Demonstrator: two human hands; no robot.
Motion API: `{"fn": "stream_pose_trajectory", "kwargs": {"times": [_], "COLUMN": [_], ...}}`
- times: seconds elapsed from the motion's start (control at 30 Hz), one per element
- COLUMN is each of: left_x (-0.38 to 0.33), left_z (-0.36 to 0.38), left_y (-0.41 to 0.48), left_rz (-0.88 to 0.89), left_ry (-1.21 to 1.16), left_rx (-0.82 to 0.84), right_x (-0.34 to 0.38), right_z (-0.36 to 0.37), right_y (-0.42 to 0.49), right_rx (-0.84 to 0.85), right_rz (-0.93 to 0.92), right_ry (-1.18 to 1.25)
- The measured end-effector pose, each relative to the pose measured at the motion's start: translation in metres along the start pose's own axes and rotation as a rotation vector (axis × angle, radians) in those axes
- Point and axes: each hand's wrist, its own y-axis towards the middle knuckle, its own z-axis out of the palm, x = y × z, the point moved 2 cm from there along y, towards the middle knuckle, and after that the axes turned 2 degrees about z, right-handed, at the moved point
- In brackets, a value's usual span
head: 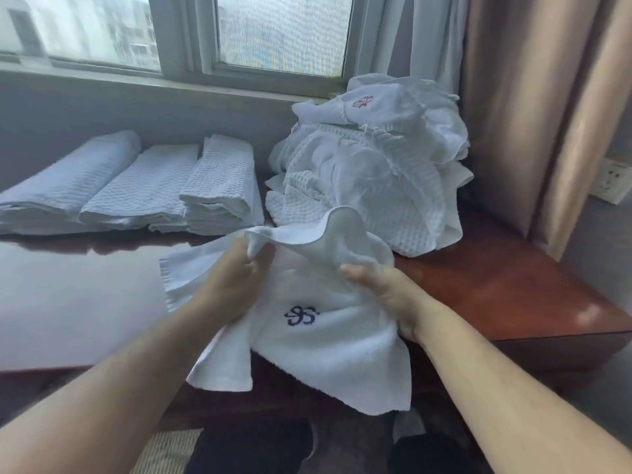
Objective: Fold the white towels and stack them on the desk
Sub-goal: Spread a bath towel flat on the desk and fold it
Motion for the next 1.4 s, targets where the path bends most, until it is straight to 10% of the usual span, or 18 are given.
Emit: {"fn": "stream_pose_trajectory", "kwargs": {"times": [0.13,0.3,0.47,0.57,0.67,0.9,1.03,1.2,1.4], "left_x": [-0.002,-0.015,-0.016,-0.001,0.008,-0.002,-0.006,-0.001,0.023], "left_z": [-0.006,-0.018,-0.03,-0.026,-0.026,-0.047,-0.033,-0.012,0.01], "left_y": [0.004,0.015,0.011,0.011,0.009,0.013,0.016,0.006,-0.004], "left_rz": [-0.038,0.121,0.404,0.153,-0.168,-0.581,-0.429,-0.33,-0.231], "left_ry": [0.197,0.533,0.688,0.709,0.662,0.035,0.399,0.712,0.537], "left_rx": [0.16,-0.144,-0.191,0.275,0.662,0.549,0.562,0.908,0.228], "right_x": [0.013,0.035,0.057,0.044,0.021,0.03,0.045,0.029,0.017], "right_z": [-0.005,-0.041,-0.058,-0.046,-0.031,-0.021,-0.039,-0.047,-0.022], "right_y": [0.015,0.029,-0.001,-0.005,-0.011,-0.028,-0.011,0.019,0.028], "right_rx": [-0.319,-0.635,-1.344,-0.943,-0.244,0.191,-0.051,-0.112,-0.195], "right_rz": [0.0,-0.154,-0.868,-0.897,-0.492,-0.08,0.03,0.344,0.153], "right_ry": [-1.162,-1.271,-1.205,-1.397,-1.348,-1.099,-0.802,-1.574,-1.482]}}
